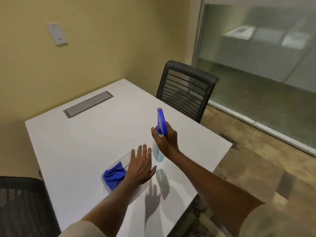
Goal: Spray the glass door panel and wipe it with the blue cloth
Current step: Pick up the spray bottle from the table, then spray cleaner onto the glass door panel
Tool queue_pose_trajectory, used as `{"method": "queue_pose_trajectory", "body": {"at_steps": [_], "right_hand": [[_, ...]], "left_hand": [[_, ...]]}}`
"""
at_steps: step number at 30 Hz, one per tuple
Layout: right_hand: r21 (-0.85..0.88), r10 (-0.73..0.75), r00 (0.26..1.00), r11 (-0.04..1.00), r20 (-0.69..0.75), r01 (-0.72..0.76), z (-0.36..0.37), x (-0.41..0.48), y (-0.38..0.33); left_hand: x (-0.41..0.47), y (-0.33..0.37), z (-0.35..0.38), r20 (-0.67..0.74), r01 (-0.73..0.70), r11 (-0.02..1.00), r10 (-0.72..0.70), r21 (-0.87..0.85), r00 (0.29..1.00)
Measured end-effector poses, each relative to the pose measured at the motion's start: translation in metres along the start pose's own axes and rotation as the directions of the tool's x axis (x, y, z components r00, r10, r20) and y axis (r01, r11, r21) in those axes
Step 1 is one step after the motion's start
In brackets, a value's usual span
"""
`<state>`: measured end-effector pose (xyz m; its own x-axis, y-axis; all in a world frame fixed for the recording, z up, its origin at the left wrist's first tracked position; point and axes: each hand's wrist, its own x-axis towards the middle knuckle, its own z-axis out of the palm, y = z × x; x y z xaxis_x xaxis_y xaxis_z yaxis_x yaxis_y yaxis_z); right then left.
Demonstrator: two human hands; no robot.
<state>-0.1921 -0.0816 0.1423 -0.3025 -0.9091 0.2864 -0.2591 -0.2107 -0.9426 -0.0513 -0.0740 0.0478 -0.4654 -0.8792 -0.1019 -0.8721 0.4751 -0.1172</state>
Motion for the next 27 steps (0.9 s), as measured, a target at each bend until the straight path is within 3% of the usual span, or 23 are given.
{"method": "queue_pose_trajectory", "body": {"at_steps": [6, 12, 16, 22, 27], "right_hand": [[-0.064, -0.058, 0.964, 0.997, -0.261, 0.043, -0.111, -0.016, -0.026], [-0.246, -0.142, 0.818, 0.969, -0.557, 0.001, -0.255, -0.073, -0.047], [-0.329, -0.191, 0.707, 0.942, -0.681, -0.062, -0.353, -0.141, -0.068], [-0.415, -0.269, 0.496, 0.885, -0.826, -0.211, -0.471, -0.278, -0.122], [-0.455, -0.353, 0.322, 0.823, -0.878, -0.339, -0.54, -0.403, -0.18]], "left_hand": [[0.022, 0.085, -0.054, -0.092, -0.253, 0.965, 0.258, 0.062, 0.962], [0.024, 0.222, -0.099, -0.121, -0.528, 0.842, 0.538, 0.109, 0.834], [-0.002, 0.326, -0.128, -0.175, -0.704, 0.691, 0.723, 0.163, 0.669], [-0.089, 0.485, -0.178, -0.273, -0.834, 0.519, 0.843, 0.187, 0.463], [-0.189, 0.594, -0.22, -0.338, -0.905, 0.306, 0.92, 0.296, 0.2]]}}
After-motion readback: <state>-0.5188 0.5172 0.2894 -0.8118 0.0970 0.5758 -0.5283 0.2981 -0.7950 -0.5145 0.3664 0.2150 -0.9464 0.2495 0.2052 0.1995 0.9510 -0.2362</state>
